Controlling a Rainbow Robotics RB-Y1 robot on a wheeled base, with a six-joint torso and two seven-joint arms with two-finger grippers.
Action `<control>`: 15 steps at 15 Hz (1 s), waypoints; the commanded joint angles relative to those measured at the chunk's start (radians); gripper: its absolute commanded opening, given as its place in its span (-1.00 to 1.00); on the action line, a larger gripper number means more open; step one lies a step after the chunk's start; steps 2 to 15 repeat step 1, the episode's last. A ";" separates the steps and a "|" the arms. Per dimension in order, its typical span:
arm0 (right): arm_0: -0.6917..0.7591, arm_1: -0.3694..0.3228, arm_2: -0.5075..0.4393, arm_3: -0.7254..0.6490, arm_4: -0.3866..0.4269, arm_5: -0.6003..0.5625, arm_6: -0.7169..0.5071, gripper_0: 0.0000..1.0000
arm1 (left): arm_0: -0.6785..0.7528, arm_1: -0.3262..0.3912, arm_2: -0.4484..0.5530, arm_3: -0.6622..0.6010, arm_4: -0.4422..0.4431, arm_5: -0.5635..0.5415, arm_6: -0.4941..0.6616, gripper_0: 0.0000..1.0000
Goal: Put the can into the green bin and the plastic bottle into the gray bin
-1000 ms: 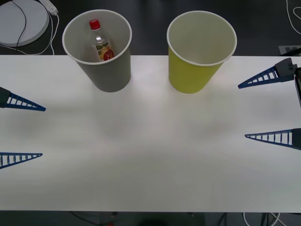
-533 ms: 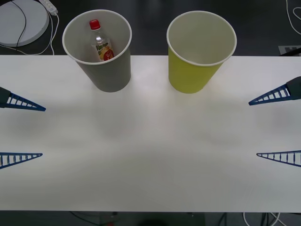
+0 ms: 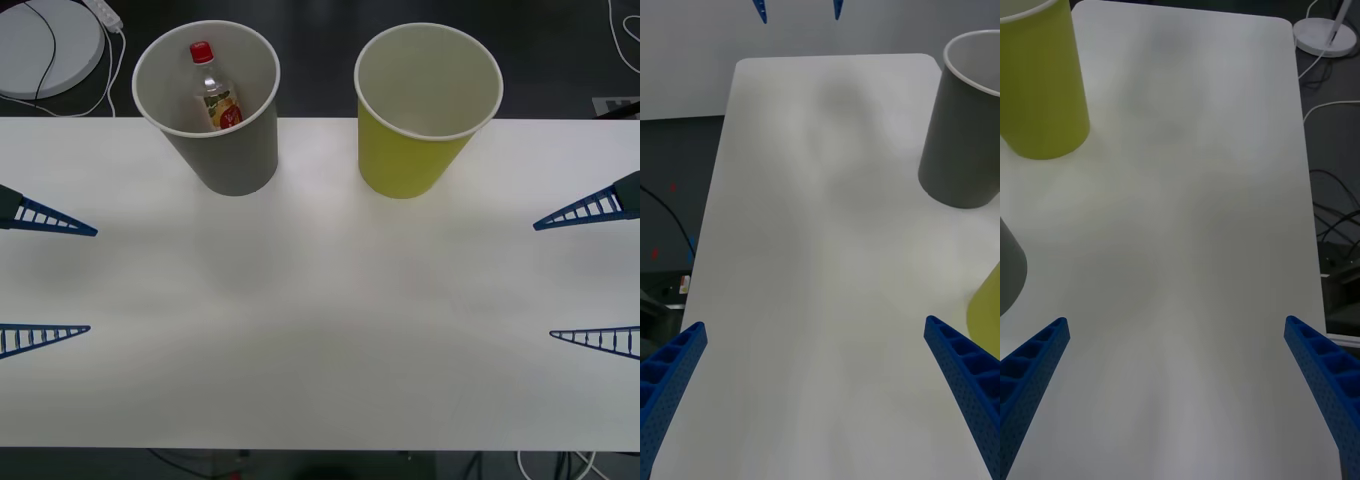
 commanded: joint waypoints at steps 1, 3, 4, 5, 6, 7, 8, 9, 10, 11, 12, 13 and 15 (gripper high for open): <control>0.001 0.007 0.000 0.004 0.000 0.000 -0.004 1.00 | 0.000 0.000 0.000 0.000 0.000 0.000 0.000 1.00; 0.001 0.007 0.000 0.004 0.000 0.000 -0.004 1.00 | 0.000 0.000 0.000 0.000 0.000 0.000 0.000 1.00; 0.001 0.007 0.000 0.004 0.000 0.000 -0.004 1.00 | 0.000 0.000 0.000 0.000 0.000 0.000 0.000 1.00; 0.001 0.007 0.000 0.004 0.000 0.000 -0.004 1.00 | 0.000 0.000 0.000 0.000 0.000 0.000 0.000 1.00; 0.001 0.007 0.000 0.004 0.000 0.000 -0.004 1.00 | 0.000 0.000 0.000 0.000 0.000 0.000 0.000 1.00; 0.001 0.007 0.000 0.004 0.000 0.000 -0.004 1.00 | 0.000 0.000 0.000 0.000 0.000 0.000 0.000 1.00; 0.001 0.007 0.000 0.004 0.000 0.000 -0.004 1.00 | 0.000 0.000 0.000 0.000 0.000 0.000 0.000 1.00; 0.001 0.007 0.000 0.004 0.000 0.000 -0.004 1.00 | 0.000 0.000 0.000 0.000 0.000 0.000 0.000 1.00; 0.001 0.007 0.000 0.004 0.000 0.000 -0.004 1.00 | 0.000 0.000 0.000 0.000 0.000 0.000 0.000 1.00; 0.001 0.007 0.000 0.004 0.000 0.000 -0.004 1.00 | 0.000 0.000 0.000 0.000 0.000 0.000 0.000 1.00; 0.001 0.007 0.000 0.004 0.000 0.000 -0.004 1.00 | 0.000 0.000 0.000 0.000 0.000 0.000 0.000 1.00; 0.001 0.007 0.000 0.004 0.000 0.000 -0.004 1.00 | 0.000 0.000 0.000 0.000 0.000 0.000 0.000 1.00; 0.001 0.007 0.000 0.004 0.000 0.000 -0.004 1.00 | 0.000 0.000 0.000 0.000 0.000 0.000 0.000 1.00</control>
